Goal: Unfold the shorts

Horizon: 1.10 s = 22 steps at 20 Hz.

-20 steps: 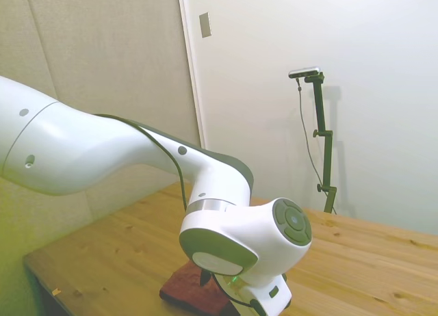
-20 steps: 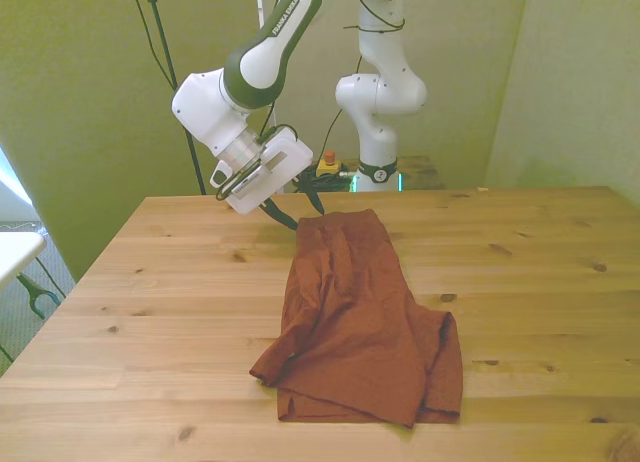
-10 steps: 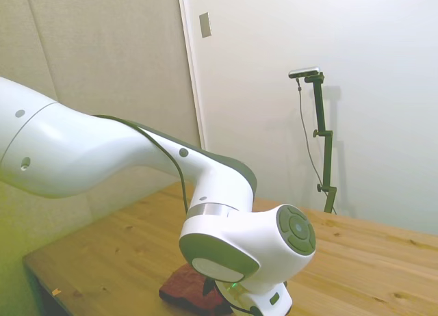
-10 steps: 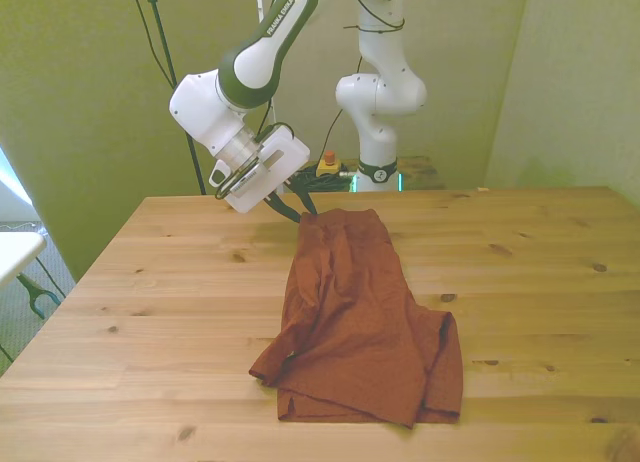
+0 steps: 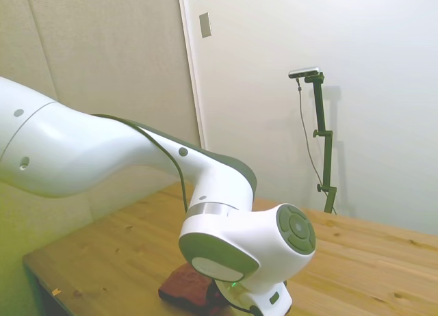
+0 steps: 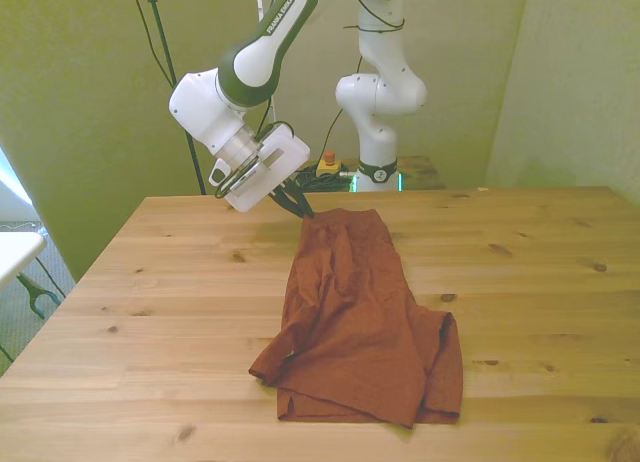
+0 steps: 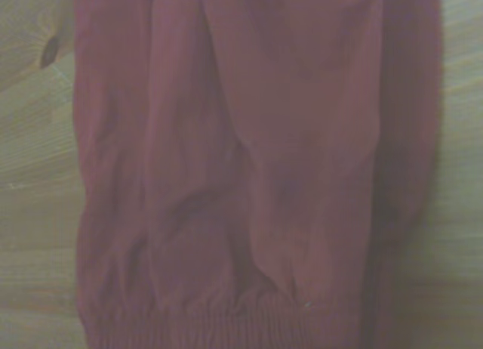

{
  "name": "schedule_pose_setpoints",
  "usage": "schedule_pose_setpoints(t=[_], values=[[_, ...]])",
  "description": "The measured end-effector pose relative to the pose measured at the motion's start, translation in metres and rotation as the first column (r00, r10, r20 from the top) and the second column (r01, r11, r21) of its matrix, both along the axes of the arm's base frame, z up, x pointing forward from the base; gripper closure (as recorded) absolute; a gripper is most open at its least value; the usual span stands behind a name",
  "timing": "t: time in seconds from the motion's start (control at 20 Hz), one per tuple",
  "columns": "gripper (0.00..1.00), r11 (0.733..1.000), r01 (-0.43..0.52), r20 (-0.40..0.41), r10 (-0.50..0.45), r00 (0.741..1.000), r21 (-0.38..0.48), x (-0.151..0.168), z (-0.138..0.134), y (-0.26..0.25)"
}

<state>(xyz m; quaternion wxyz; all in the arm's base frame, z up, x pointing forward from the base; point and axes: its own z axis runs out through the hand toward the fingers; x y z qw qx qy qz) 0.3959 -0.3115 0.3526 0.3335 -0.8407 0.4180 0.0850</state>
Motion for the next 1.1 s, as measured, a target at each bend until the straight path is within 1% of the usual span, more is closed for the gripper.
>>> schedule_pose_setpoints(t=[0.25,0.4,0.7,0.9,1.1], values=[[1.00,0.998,-0.057,0.064,0.058,0.996,-0.009,0.012,0.043,0.028],[1.00,0.995,-0.096,0.072,0.097,0.993,-0.017,0.028,0.062,0.059],[1.00,0.983,-0.181,0.054,0.183,0.982,-0.029,0.053,0.071,0.129],[1.00,0.973,-0.227,0.042,0.229,0.972,-0.041,0.061,0.069,0.170],[1.00,0.963,-0.264,0.039,0.267,0.963,-0.056,0.068,0.073,0.202]])
